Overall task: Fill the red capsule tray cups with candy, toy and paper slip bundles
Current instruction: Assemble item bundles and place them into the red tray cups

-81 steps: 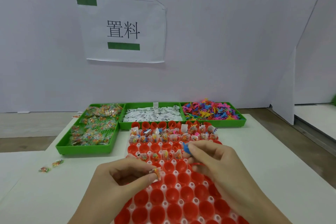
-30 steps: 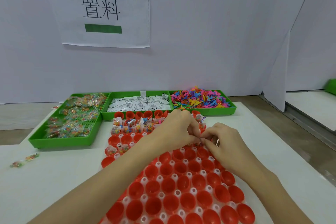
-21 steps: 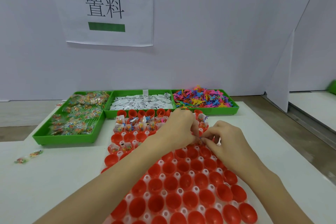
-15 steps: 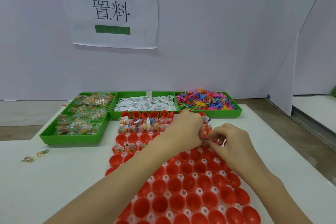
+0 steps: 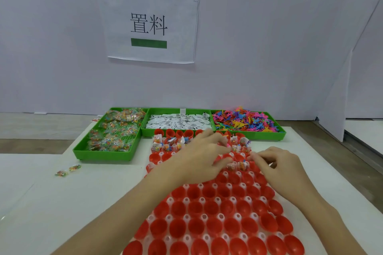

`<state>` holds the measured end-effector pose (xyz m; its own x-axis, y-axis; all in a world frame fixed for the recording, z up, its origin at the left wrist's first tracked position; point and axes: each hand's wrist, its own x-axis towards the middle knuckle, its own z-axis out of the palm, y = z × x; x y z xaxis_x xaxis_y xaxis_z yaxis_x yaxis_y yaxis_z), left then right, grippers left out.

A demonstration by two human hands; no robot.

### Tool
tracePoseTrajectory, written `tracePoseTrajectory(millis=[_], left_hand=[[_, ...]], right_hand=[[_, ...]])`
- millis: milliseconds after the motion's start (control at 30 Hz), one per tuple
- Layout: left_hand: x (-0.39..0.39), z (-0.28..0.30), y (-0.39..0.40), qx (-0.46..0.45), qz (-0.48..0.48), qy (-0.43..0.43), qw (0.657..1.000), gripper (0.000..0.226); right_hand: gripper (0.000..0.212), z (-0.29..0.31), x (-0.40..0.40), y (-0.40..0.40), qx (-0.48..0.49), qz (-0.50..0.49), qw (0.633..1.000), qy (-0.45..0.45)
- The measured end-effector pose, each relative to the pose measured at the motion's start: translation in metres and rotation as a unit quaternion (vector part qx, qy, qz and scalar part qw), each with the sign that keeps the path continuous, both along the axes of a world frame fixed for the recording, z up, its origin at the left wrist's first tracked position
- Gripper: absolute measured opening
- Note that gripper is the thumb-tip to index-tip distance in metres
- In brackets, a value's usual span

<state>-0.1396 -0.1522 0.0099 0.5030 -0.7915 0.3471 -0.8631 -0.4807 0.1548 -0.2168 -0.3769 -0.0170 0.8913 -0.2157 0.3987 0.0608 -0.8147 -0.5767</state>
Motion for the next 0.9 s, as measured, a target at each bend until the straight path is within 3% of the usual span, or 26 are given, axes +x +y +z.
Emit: tracePoseTrajectory(millis=[67,133,200,267,400,633,900], left_hand=[[0.009,0.000,0.021,-0.070,0.069,0.008,0.995,0.034],[0.028,0.000,0.049,-0.082,0.201,0.010,0.976,0.034],[0.047,-0.002,0.080,-0.039,0.342,0.020,0.939,0.041],[0.063,-0.005,0.111,0.018,0.419,0.071,0.905,0.043],[0.075,-0.012,0.145,-0.033,0.385,0.175,0.906,0.046],[0.080,-0.022,0.157,-0.175,0.405,0.189,0.877,0.019],[0.081,-0.022,0.160,-0.187,0.412,0.197,0.870,0.008]], right_hand=[[0.027,0.002,-0.001,0.000,0.010,-0.006,1.000,-0.001],[0.025,0.005,-0.003,0.000,0.028,-0.008,1.000,-0.008],[0.025,0.007,-0.004,0.001,0.041,-0.006,0.999,-0.014],[0.025,0.008,-0.004,0.003,0.046,-0.003,0.999,-0.017],[0.024,0.008,-0.003,0.010,0.050,0.009,0.998,-0.028],[0.026,0.008,-0.004,0.016,0.048,0.024,0.998,-0.030],[0.027,0.007,-0.004,0.017,0.046,0.028,0.998,-0.030]])
